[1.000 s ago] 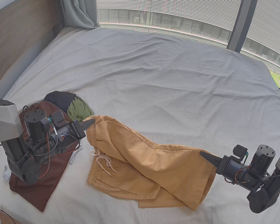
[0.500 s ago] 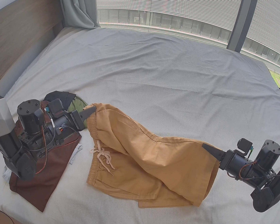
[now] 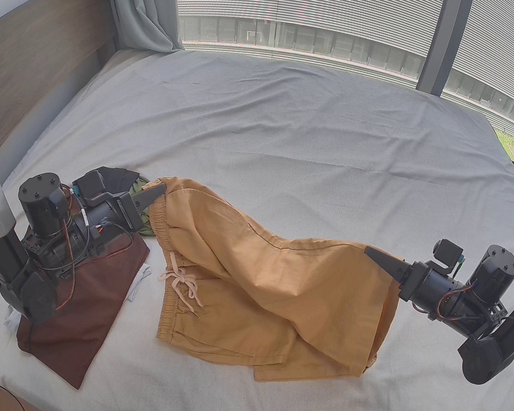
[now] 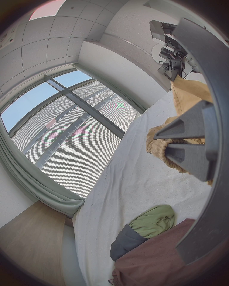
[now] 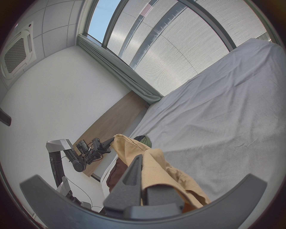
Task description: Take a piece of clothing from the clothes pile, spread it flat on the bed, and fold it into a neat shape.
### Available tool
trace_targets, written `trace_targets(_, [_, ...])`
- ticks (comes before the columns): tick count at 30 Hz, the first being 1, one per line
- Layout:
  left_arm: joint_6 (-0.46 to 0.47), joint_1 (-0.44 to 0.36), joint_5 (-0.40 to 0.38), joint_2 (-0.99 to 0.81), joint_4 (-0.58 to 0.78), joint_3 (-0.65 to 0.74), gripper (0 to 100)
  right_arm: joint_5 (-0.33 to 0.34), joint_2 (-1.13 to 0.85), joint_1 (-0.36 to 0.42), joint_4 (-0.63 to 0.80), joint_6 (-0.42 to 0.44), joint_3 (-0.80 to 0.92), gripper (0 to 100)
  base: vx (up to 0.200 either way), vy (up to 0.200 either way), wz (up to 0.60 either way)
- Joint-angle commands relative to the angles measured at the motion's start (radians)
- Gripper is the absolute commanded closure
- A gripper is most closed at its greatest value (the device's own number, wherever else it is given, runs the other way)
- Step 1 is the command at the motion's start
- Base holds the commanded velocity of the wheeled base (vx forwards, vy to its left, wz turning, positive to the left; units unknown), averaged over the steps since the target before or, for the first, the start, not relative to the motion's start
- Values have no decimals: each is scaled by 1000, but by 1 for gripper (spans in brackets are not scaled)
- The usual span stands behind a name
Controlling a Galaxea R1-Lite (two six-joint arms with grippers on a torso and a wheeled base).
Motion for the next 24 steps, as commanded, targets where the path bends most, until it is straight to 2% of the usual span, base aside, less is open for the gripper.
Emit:
trace_targets(1, [1,33,-19,-9,-1,4,100,0,-4,-7,-1,2,-13,100,0,0,0])
trace_targets(24, [1,53,-41,-2,-1,-10,100,-1,-14,-84,-3,9,-79,100,0,0,0])
